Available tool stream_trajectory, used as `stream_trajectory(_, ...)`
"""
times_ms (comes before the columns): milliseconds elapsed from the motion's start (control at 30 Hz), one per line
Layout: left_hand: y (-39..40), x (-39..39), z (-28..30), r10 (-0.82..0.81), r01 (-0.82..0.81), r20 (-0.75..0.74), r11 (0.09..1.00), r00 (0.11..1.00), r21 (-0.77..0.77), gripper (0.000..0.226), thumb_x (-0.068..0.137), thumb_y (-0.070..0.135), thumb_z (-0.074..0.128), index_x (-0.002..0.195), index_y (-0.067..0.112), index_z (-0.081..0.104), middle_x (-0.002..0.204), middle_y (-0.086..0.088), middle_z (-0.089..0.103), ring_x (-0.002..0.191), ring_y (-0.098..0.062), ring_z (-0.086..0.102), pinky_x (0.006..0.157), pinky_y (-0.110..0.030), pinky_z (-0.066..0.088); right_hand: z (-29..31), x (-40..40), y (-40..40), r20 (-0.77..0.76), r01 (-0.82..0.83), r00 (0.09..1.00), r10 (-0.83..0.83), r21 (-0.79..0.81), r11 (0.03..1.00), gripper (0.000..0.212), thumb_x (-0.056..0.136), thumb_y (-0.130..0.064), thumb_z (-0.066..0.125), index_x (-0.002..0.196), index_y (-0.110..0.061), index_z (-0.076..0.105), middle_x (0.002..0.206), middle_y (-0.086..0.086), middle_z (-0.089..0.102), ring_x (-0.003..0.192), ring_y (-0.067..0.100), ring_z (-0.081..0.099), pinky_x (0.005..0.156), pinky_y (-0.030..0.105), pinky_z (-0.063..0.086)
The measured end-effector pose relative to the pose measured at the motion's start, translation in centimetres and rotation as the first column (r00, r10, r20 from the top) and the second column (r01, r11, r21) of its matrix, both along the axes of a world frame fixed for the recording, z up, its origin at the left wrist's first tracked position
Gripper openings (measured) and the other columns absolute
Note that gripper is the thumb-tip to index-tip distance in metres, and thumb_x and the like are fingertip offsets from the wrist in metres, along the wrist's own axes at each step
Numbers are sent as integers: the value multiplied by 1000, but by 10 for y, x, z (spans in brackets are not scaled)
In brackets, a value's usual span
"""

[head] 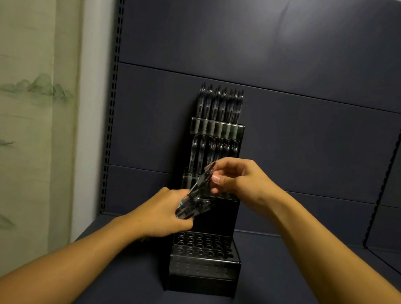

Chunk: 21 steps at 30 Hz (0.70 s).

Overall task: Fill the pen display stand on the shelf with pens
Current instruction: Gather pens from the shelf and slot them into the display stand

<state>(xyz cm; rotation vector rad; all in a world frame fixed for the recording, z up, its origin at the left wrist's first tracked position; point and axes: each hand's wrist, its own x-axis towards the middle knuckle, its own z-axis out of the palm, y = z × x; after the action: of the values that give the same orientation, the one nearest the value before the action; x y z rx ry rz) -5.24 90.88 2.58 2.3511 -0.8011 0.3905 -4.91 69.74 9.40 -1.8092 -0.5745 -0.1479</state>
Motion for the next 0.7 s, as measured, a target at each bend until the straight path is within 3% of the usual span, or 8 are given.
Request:
stream_trajectory(233,-2,2,4,21,-19,42,999,999,-38,13,82,19,69,83,14,57,71,-6,63,55,-6,51,53,-23,41,2,3,8,-12,-95,995,99,189,977,10,98,8,55,106,9,60,96,19,71,92,27,72,77,37,61)
stream_trajectory(400,2,5,4,29,-29,73,1000,997,5,19,86,20,71,78,8,59,68,-5,63,54,-5,50,53,-18,39,28,6,7,35,-15,999,1,402,916,15,100,4,52,92,-4,60,83,15,71,77,22,73,73,36,64)
stream_trajectory(533,5,6,4,35,-40,82,997,996,60,23,89,27,74,78,10,63,65,4,61,58,0,55,59,-9,40,51,14,1,122,170,967,-224,344,923,10,96,-3,65,87,-6,63,77,10,66,64,16,69,66,32,63)
stream_trajectory(700,2,7,3,31,-41,90,993,995,112,30,91,33,73,69,23,54,62,10,55,56,2,54,55,-9,38,68,25,-3,275,408,849,-451,200,891,8,94,-15,72,93,-10,65,86,7,70,72,16,72,69,27,62)
